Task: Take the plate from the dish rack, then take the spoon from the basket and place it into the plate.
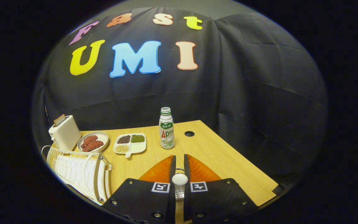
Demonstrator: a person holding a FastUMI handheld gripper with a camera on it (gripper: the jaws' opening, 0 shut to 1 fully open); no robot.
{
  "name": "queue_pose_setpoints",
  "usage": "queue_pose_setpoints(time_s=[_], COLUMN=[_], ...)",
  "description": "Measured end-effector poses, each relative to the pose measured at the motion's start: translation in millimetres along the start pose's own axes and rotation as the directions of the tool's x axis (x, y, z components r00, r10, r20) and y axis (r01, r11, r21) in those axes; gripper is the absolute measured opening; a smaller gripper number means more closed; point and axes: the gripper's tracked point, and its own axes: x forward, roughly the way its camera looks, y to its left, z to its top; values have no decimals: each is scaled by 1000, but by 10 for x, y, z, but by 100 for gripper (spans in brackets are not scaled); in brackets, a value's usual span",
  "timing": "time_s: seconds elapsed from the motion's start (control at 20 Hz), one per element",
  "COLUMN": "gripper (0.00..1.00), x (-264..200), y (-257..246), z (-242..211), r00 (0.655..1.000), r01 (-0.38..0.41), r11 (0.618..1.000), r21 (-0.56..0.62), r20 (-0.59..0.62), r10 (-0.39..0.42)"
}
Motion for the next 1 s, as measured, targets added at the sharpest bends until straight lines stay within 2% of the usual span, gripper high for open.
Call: queue_pose_setpoints(time_s=[0.35, 0.55, 0.75, 1.0], gripper=[10, 10, 10, 10], x=[-349, -650, -951, -1339], y=[-74, 46, 330, 930], z=[418, 549, 541, 448], r00=[997, 996, 996, 988], r01=[44, 32, -12, -126], r11=[999, 999, 999, 986], r21=[-17, -25, -49, -106], r20=[62, 83, 87, 77], r10=[-43, -30, 17, 134])
